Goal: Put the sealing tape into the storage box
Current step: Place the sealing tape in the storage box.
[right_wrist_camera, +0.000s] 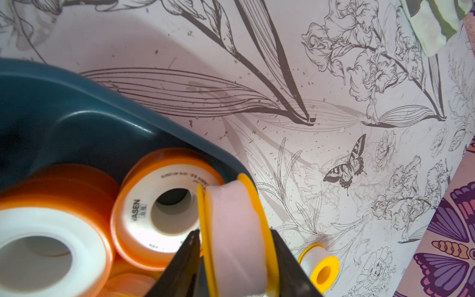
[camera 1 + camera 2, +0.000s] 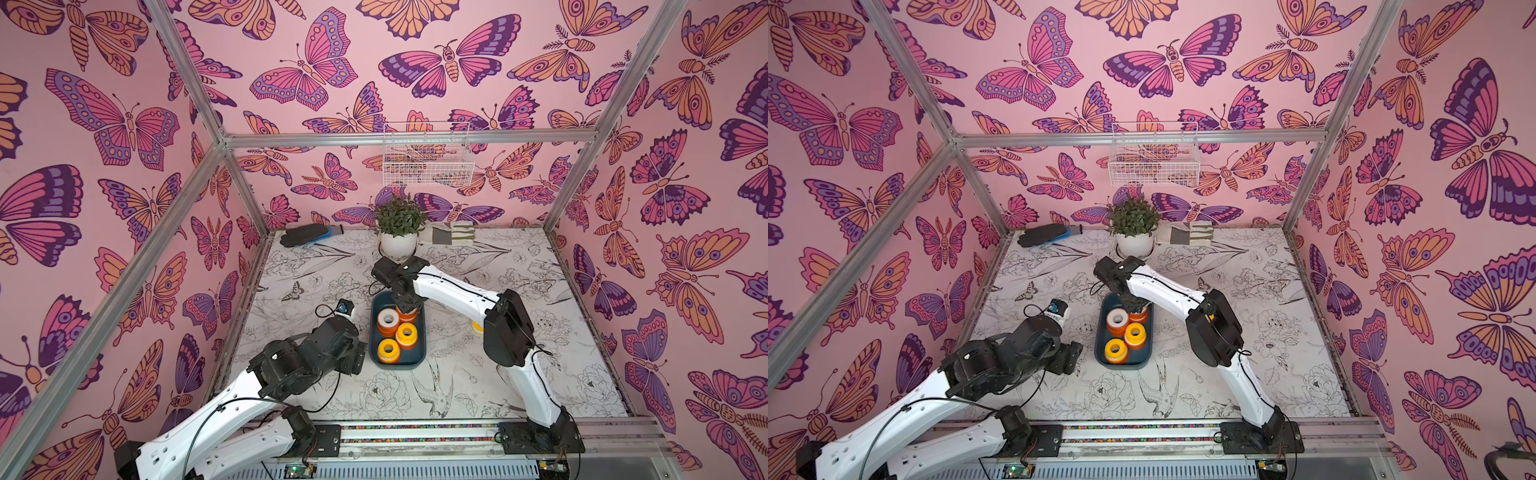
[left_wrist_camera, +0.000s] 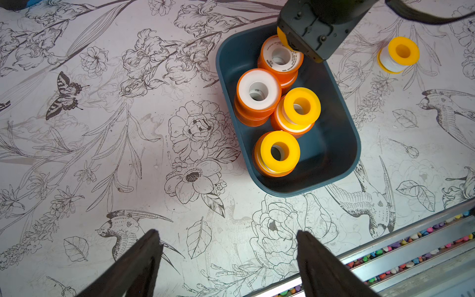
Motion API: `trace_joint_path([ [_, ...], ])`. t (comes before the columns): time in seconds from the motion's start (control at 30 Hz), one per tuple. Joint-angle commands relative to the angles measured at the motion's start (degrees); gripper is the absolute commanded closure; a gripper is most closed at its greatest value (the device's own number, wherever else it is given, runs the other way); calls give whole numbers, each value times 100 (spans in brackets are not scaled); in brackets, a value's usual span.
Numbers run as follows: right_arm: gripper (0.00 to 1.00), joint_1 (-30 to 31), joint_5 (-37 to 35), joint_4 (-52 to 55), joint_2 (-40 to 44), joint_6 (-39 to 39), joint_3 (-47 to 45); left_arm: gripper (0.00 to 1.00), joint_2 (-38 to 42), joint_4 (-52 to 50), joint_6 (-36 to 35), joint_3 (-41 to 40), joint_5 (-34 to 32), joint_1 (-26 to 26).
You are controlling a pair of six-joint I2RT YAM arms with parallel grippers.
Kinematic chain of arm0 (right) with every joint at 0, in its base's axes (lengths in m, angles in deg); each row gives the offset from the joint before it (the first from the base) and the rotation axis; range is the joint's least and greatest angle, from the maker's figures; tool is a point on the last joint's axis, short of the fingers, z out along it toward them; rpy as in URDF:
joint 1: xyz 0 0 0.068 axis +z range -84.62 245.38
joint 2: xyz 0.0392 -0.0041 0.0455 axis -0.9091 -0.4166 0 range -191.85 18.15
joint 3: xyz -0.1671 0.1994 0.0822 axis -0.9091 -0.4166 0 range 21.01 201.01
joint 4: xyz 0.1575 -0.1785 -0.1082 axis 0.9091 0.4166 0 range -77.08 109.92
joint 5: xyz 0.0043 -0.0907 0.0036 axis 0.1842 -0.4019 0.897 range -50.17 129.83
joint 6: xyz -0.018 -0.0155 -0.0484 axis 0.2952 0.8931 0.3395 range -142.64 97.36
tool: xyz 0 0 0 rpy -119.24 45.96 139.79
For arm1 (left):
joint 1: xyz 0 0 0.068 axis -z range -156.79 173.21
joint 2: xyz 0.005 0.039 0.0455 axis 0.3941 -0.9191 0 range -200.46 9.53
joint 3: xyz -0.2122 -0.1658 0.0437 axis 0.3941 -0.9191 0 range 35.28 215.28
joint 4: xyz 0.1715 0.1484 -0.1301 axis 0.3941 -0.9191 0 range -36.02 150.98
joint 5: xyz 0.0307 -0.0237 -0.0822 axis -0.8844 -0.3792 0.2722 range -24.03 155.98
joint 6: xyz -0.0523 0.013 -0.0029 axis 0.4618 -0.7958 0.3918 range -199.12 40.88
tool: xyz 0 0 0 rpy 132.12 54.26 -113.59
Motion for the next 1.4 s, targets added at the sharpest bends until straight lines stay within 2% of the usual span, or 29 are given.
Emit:
trace_joint_path([
  [0.0,52,94,-61,165,-169,55,166,13,-3,-109,55,-38,-99,-36],
  [0.53,43,263,9,224,-87,145,260,13,-17,-109,46,-39,-82,-36],
  [0.73,34,304,1,251,-141,182,278,13,-35,-103,44,-38,-71,-34],
  [1.1,33,304,-77,158,-237,212,313,13,-47,-104,46,-38,-63,-34],
  [1.37,27,306,25,133,-257,224,345,13,-40,-110,44,-39,-65,-34],
])
